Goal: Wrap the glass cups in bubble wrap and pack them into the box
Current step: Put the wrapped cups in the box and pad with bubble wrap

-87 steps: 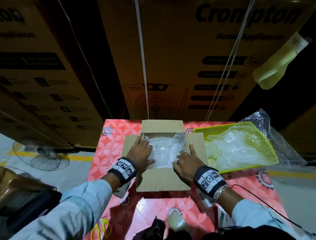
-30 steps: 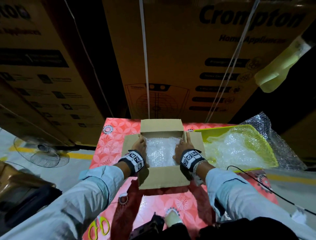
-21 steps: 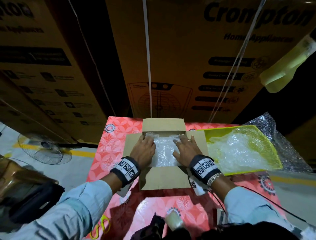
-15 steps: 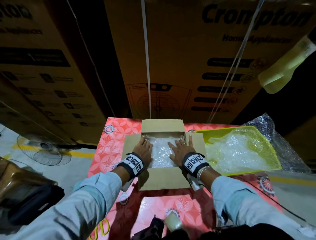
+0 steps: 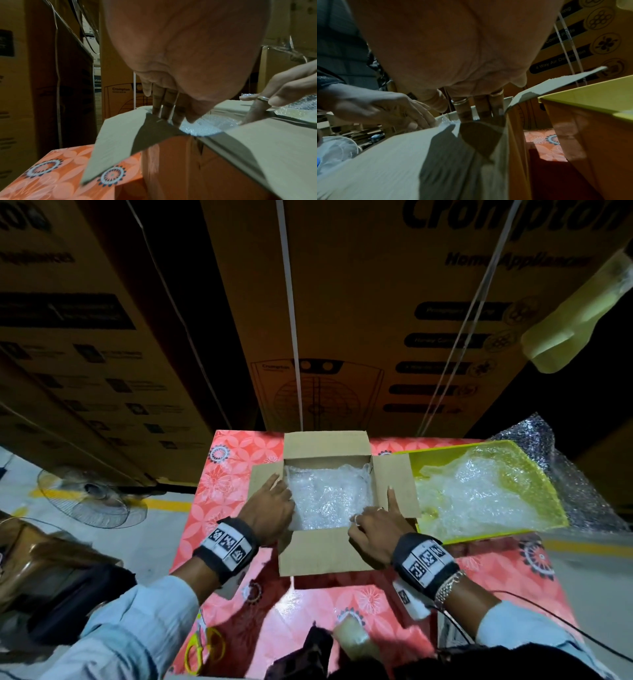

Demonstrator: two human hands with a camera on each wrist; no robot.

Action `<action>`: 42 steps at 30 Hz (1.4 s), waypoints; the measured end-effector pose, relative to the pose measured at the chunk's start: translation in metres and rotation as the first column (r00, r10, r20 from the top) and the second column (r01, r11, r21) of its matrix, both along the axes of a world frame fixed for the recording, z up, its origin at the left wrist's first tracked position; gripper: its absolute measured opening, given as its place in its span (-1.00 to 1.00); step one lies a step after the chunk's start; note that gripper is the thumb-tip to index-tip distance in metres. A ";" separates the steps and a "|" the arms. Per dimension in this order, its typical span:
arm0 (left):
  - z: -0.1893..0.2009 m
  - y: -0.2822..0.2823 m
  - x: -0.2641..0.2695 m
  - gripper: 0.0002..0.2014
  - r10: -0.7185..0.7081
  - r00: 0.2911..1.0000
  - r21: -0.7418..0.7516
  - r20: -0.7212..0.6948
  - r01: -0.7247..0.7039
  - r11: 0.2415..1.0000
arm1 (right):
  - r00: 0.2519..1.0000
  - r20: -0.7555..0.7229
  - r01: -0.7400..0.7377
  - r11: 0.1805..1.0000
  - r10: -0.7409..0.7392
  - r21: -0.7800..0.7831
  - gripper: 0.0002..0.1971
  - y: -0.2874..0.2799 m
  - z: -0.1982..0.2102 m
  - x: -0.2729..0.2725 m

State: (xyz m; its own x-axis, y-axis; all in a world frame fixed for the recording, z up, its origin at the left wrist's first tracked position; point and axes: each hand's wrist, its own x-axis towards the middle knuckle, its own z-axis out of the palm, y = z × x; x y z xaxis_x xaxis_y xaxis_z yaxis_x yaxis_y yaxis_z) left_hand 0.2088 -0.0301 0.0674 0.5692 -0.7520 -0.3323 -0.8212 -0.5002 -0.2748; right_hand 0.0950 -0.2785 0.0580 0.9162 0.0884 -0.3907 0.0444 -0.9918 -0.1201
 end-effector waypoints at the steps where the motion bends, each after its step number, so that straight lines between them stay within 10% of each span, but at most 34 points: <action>1: -0.001 0.006 -0.002 -0.64 -0.020 0.999 -0.004 -0.034 0.020 1.000 | 1.000 -0.001 -0.001 1.000 0.001 -0.015 -0.37 0.002 -0.003 -0.003; 10: -0.010 0.008 0.004 -0.11 -0.057 0.979 0.031 -0.193 0.065 0.997 | 0.999 0.010 0.039 0.999 -0.039 -0.035 -0.29 0.006 -0.014 0.008; 15: -0.004 0.012 0.001 -0.87 -0.008 0.996 -0.277 -0.085 -0.016 0.961 | 0.975 0.184 0.119 0.993 -0.121 0.024 -0.52 0.014 0.000 0.024; 17: -0.006 0.007 0.003 -0.72 0.041 0.999 -0.352 0.004 -0.037 0.935 | 0.964 0.241 0.098 0.991 -0.117 0.088 -0.51 0.019 0.005 0.036; 20: -0.004 -0.006 0.016 -0.36 0.092 0.993 -0.215 0.077 -0.074 0.974 | 0.983 0.133 0.120 0.992 -0.125 0.041 -0.31 0.027 0.003 0.062; 30: -0.005 -0.032 0.031 -0.31 -0.063 0.993 0.358 0.101 0.023 0.934 | 0.980 -0.152 0.118 0.989 -0.131 -0.086 0.01 0.027 -0.033 0.084; 42: 0.014 0.001 -0.003 -0.61 0.104 0.991 -0.322 -0.082 -0.126 0.938 | 0.854 0.276 0.270 0.829 -0.441 0.489 -0.85 -0.014 0.028 -0.040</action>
